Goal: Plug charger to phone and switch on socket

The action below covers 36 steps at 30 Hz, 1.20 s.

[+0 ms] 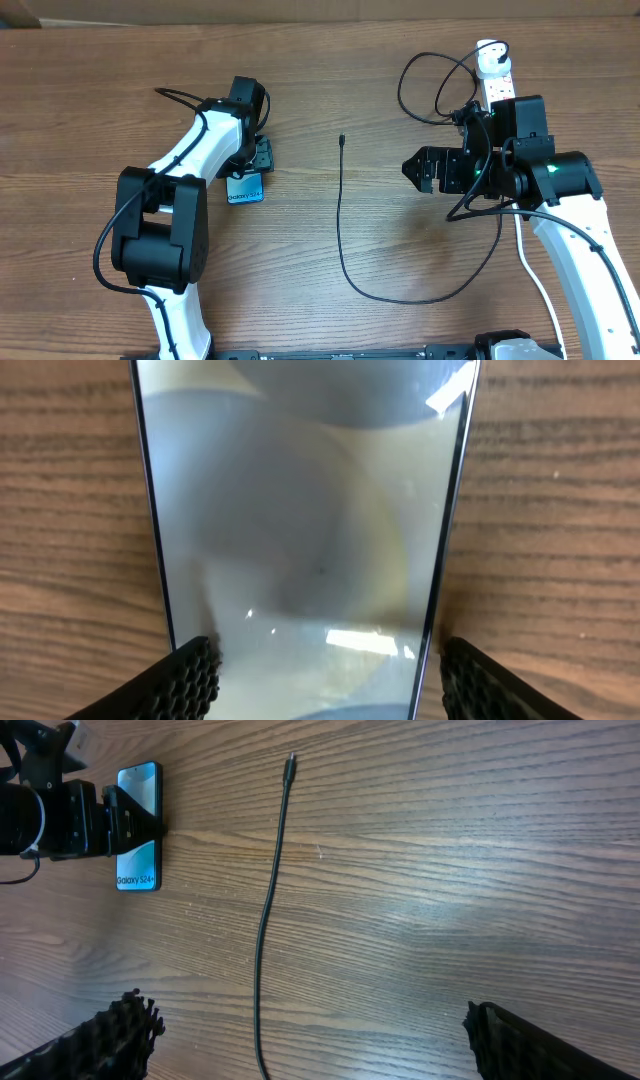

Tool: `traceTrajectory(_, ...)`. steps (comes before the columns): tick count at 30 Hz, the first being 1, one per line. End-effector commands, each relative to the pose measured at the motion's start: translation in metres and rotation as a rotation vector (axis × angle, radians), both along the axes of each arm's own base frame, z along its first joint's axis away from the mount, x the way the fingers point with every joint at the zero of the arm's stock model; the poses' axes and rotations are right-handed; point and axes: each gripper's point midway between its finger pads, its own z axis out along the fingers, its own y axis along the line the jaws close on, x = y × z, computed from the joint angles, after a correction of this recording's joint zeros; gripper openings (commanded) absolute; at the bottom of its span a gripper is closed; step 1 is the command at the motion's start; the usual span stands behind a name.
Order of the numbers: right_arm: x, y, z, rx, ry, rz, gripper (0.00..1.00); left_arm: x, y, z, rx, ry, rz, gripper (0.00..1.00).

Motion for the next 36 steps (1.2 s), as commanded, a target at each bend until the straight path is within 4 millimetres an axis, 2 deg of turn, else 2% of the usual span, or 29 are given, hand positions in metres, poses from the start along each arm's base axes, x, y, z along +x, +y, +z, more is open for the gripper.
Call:
traceTrajectory(1,0.005,0.002,0.01,0.002,-0.03,0.006,1.0,0.007,-0.004,0.004,-0.017,-0.01,0.02,0.7)
traceTrajectory(5,0.006,0.002,0.01,0.002,-0.033,0.006,1.0,0.012,-0.002,0.009,-0.018,-0.021,0.025,0.8)
traceTrajectory(12,0.006,0.002,0.01,0.002,-0.033,0.006,1.0,0.027,0.015,0.038,-0.001,-0.042,0.065,0.86)
traceTrajectory(18,0.005,0.002,0.01,0.002,-0.032,0.006,1.0,0.022,0.025,0.025,-0.027,-0.026,0.105,0.9)
traceTrajectory(23,0.005,0.002,0.01,0.001,-0.032,0.006,1.0,0.02,0.016,0.011,-0.08,-0.027,0.046,0.94)
traceTrajectory(29,0.005,0.002,0.01,0.002,-0.032,0.006,1.0,0.024,0.009,0.01,-0.121,-0.043,0.017,0.97)
traceTrajectory(36,0.005,0.002,0.01,0.002,-0.032,0.006,1.0,0.021,0.009,0.004,-0.117,-0.037,0.007,0.98)
